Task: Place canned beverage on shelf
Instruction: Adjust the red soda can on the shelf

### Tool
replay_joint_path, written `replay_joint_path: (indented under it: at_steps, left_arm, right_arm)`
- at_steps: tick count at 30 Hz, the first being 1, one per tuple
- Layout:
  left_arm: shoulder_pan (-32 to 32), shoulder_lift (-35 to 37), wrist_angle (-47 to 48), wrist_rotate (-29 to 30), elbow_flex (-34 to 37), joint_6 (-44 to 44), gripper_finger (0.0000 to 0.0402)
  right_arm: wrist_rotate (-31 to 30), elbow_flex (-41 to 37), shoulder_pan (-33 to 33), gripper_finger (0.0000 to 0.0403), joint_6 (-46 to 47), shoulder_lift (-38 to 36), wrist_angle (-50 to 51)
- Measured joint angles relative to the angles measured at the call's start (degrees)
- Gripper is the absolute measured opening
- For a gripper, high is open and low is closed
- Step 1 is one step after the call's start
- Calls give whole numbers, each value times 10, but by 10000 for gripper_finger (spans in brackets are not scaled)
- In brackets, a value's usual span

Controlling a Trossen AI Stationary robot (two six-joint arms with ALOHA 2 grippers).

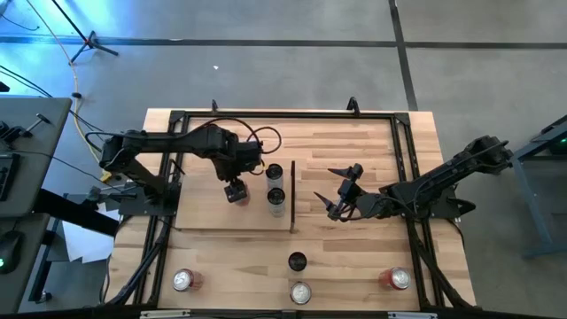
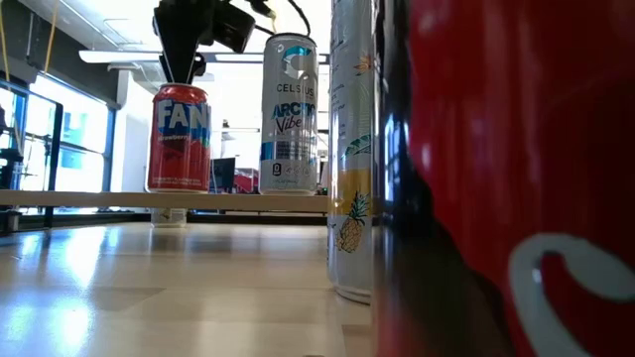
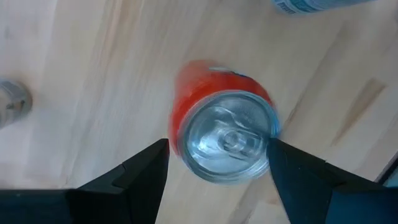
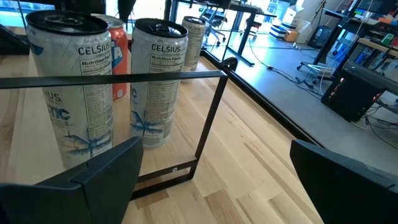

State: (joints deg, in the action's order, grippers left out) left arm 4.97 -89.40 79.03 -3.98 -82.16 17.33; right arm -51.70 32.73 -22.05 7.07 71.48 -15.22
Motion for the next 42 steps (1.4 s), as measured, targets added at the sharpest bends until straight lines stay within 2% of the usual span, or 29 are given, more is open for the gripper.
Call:
replay_joint_path:
  at_steps: [6,19,25,33,42]
  left_arm:
    - [0,0,-11,1,0,-13,251]
    - [3,18,-3,6,-7,30,251]
    - [2,19,-4,2,-9,-21,251]
    - [2,19,-5,16,-9,-16,252]
    - [2,19,-4,17,-9,-20,303]
  right_arm:
    - [0,0,0,393,0,0,0]
    - [1,0,0,393,0,0,0]
    - [1,0,0,393,0,0,0]
    - [1,0,0,393,0,0,0]
    - [0,0,0,393,0,0,0]
